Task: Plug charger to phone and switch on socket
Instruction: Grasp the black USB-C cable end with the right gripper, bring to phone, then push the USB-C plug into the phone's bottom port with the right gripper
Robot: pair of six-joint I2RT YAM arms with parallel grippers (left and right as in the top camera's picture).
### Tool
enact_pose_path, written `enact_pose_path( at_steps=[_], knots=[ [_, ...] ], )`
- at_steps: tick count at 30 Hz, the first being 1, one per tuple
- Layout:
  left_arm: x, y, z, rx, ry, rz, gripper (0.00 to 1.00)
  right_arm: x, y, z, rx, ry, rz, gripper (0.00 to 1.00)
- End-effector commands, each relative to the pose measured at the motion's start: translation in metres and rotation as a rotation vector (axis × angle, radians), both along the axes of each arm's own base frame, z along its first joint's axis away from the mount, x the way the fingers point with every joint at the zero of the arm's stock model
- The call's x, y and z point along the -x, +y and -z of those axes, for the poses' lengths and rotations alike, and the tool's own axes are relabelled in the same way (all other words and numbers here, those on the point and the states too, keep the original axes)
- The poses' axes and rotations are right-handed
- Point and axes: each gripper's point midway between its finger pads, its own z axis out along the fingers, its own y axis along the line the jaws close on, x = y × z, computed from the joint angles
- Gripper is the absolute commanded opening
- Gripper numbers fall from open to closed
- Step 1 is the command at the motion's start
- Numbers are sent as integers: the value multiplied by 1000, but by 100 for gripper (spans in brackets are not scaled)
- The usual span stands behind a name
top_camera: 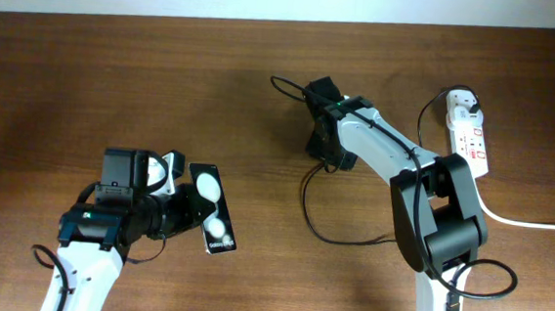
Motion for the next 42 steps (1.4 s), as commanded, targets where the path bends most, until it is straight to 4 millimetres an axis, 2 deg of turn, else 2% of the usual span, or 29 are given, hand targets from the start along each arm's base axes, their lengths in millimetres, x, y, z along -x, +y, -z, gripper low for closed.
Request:
enact_pose_path(
  at_steps=[1,3,5,6,7,8,9,11,12,14,15,16,17,18,21,22,24,28,30,33,36,42],
  knots=[
    [-1,-5,-8,24,-26,24,0,17,-18,32,74,79,20,7],
    [-1,-6,-8,31,-25,28,0,17,-14,29,54,86,-15,4],
    [0,-6,-8,31,-19,27,0,15,11,10,-72,85,-157,4],
    [1,-7,-9,39,-19,31,0,17,31,-17,-181,57,-284,4],
    [1,-11,-11,63,-22,43,0,20,42,-36,-239,35,-359,4],
    [0,-14,-15,84,-33,54,0,31,54,-71,-322,2,-471,4],
    [-1,-16,-17,96,-45,61,0,41,57,-98,-357,-24,-533,4],
    [-15,-39,-43,257,-149,157,0,82,44,-178,-371,-111,-624,4],
    [-22,-52,-55,361,-193,225,0,101,36,-208,-373,-159,-645,4],
    [-42,-70,-70,560,-208,302,0,147,33,-253,-411,-232,-703,4],
    [-50,-74,-75,622,-221,338,0,160,37,-261,-418,-251,-735,4],
    [-64,-78,-78,688,-220,353,0,185,50,-270,-434,-274,-820,4],
    [-79,-79,-79,719,-206,323,0,203,63,-269,-435,-262,-882,4],
    [-86,-79,-85,739,-212,311,0,209,69,-264,-409,-246,-873,4],
    [-97,-79,-121,793,-295,308,0,221,99,-252,-420,-253,-880,4],
    [-101,-78,-135,810,-337,292,0,219,108,-249,-414,-277,-859,4],
    [-108,-75,-137,813,-340,250,0,211,111,-244,-400,-283,-782,4],
    [-109,-73,-137,830,-298,220,0,193,125,-228,-367,-283,-766,4],
    [-110,-72,-137,829,-301,217,0,189,130,-230,-379,-305,-767,4],
    [-110,-71,-137,805,-358,242,0,192,128,-229,-380,-289,-768,4],
    [-116,-58,-137,797,-374,213,0,195,125,-234,-386,-298,-766,4],
    [-112,-59,-136,795,-376,242,0,190,131,-243,-411,-343,-767,4]
  ],
)
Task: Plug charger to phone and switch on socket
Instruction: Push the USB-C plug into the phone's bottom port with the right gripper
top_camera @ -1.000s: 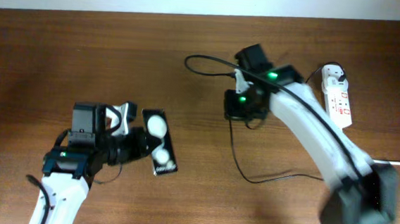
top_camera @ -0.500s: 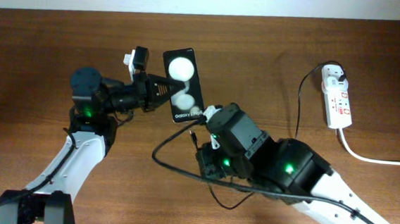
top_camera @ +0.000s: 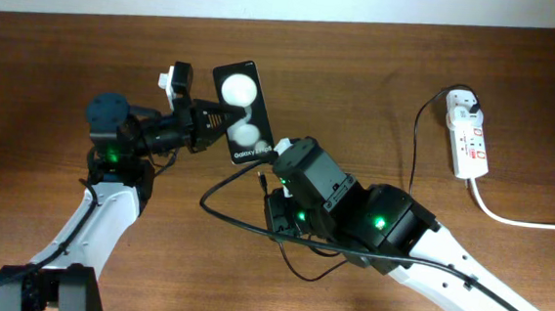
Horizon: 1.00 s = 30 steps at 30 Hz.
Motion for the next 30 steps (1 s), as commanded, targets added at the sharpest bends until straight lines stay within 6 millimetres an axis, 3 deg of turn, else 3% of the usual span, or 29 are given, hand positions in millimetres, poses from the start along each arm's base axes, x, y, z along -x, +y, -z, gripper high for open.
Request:
enact_pose_path(
  at_steps=[1,25,30],
  knots=[
    [4,-1,-10,-10,-66,26,0,0,1,-10,-31,-30,4,4],
    [6,-1,-10,9,-4,35,0,0,9,-15,-69,-29,-12,4],
    [15,-3,-9,5,-8,88,0,-4,12,-19,-85,-47,-8,4]
  ],
)
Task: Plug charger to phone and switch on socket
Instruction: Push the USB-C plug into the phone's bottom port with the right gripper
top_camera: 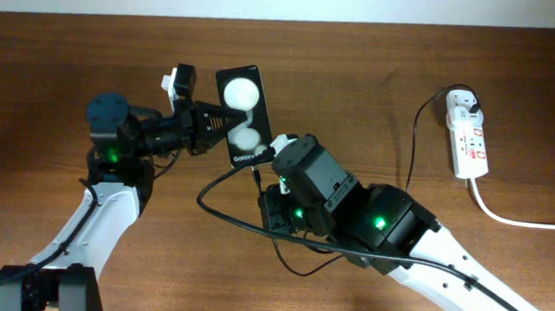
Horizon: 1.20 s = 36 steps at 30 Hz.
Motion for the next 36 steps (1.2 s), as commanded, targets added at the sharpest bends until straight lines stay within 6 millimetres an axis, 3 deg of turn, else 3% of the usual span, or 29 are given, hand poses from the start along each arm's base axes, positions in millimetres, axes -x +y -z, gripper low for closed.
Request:
enact_pose_path(
  at_steps=[1,7,13,19,22,26,31,36],
  knots=[
    [10,-2,-9,-2,-35,57,0,0,3,-11,-40,-27,2,4],
    [14,-3,-10,-4,-48,83,0,-6,3,-14,-41,-53,18,4],
    [32,-5,-9,-19,-111,189,0,-23,8,-27,-78,-137,57,4],
    [44,-6,-8,-20,-113,260,0,-33,-2,-26,-32,-182,115,4],
    [44,-6,-8,-20,-111,259,0,-31,-10,-19,11,-169,121,4],
    [44,-6,-8,-19,-109,257,0,-36,1,-31,-53,-199,113,4],
    [26,-5,-9,0,-14,156,0,-27,5,-27,-62,-157,80,4],
    [22,-2,-9,1,-12,129,0,-22,2,-22,-44,-129,69,4]
  ],
)
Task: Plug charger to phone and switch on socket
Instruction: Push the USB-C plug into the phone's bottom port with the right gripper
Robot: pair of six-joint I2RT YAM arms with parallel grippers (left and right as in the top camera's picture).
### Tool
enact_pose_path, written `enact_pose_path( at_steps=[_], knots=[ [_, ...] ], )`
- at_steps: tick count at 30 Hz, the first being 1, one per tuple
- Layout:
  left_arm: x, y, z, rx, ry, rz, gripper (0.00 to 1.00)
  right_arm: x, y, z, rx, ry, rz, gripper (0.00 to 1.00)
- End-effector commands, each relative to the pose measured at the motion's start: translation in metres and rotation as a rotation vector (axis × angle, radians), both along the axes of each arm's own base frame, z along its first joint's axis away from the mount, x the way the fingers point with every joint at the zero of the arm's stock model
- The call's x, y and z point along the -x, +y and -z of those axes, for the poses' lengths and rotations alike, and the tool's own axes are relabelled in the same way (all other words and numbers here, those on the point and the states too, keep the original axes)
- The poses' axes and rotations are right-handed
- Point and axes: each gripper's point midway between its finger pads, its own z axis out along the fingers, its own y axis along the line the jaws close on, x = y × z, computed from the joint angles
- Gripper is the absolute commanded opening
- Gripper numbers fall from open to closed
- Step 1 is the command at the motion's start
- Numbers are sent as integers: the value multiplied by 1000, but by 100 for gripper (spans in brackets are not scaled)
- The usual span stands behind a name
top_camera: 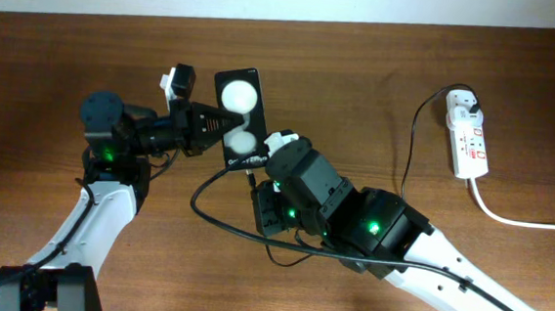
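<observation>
My left gripper (204, 123) is shut on a black phone (239, 94) with two white circles on its back, holding it up at centre-left. My right gripper (254, 168) sits right at the phone's lower end. It is shut on the plug end of the black charger cable (216, 217), and the wrist body hides most of its fingers. The plug tip touches or nearly touches the phone's bottom edge; whether it is in the port cannot be told. The white power strip (469, 142) lies at the far right, with the charger adapter (462, 102) in its far end.
The black cable loops across the wooden table (49, 61) under my right arm and runs up to the strip. A white mains lead (518, 220) leaves the strip toward the right edge.
My right gripper has moved a little up and left with the plug, from just below the phone to its lower edge. The phone has barely shifted in my left gripper.
First my left gripper held the phone low at the near left while my right gripper was at the cable in the far middle. Then the phone was up at centre-left with the plug held below it. The gap has closed in each frame after that.
</observation>
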Motion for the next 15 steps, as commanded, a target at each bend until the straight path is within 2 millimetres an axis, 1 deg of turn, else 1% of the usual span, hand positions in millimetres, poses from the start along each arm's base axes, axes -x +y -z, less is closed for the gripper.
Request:
enact_pose_path(
  at_steps=[1,7,8,11,12,14,15],
  knots=[
    [12,-3,-5,-3,-19,65,0,-10,-7,-17,-27,-39,54,4],
    [5,-1,-5,-3,-28,23,0,-6,-4,-17,-44,-15,43,4],
    [6,-2,-5,-9,-56,26,0,-6,-4,-17,-46,-18,44,4],
    [14,-3,-5,-29,-159,70,0,-13,-1,-24,-65,-53,58,4],
    [18,-4,-5,-29,-163,98,0,-17,1,-28,-80,-75,66,4],
    [21,-4,-5,-29,-162,115,0,-22,4,-34,-102,-100,70,4],
    [21,-4,-5,-27,-151,115,0,-25,2,-35,-93,-114,86,4]
  ],
)
